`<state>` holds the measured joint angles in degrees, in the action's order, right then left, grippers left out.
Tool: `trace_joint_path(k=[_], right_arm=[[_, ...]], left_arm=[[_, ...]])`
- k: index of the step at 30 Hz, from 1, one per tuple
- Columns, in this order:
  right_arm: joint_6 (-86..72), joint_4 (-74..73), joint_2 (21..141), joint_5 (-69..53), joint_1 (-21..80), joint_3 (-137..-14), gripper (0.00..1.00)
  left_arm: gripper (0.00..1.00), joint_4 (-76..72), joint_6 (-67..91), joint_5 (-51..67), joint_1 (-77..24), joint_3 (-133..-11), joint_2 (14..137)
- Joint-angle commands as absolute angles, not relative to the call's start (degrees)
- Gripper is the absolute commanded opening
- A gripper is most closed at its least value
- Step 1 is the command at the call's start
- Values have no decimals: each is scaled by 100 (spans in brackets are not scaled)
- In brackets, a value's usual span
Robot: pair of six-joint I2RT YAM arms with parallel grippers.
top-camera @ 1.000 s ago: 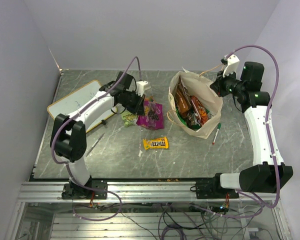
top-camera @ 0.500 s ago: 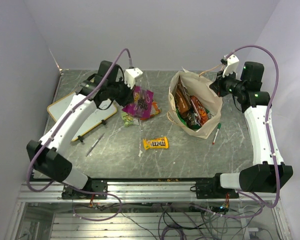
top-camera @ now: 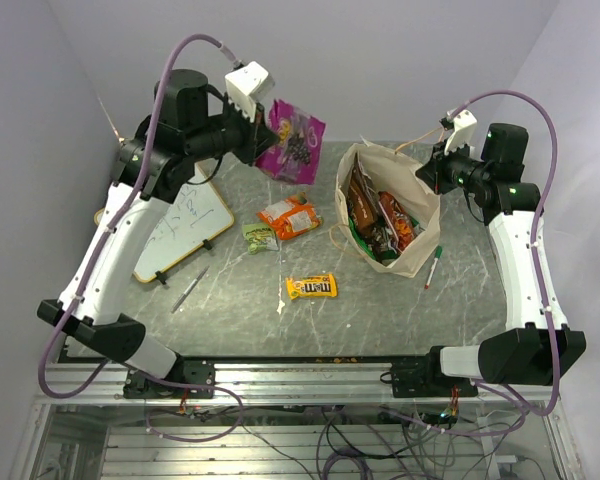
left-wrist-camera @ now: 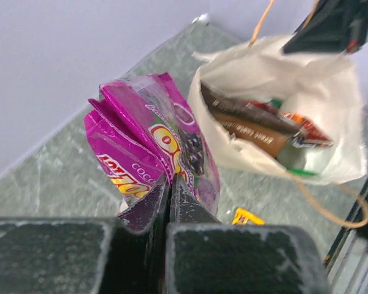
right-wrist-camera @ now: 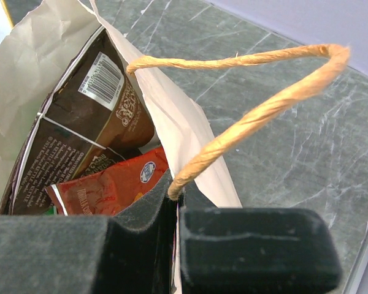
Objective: Place the snacks into the paper bag
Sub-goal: Place the snack in the paper bag.
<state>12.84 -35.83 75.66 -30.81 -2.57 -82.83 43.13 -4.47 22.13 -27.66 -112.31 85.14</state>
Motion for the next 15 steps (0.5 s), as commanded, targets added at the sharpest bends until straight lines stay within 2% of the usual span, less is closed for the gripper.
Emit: trace_joint_path(k=[1, 6, 15], right_arm=[[1135, -3333, 7574, -3269, -246, -8502, 0], [993, -3248, 7624, -3198, -247, -8531, 0], [798, -3164, 7536, -3130, -246, -8472, 0]], left_arm=[[7, 3417, 319, 2375, -3330, -11955, 8812], [7, 3160, 1162, 2193, -3932, -12468, 9355], [7, 2848, 3145, 2487, -4404, -13122, 10280]])
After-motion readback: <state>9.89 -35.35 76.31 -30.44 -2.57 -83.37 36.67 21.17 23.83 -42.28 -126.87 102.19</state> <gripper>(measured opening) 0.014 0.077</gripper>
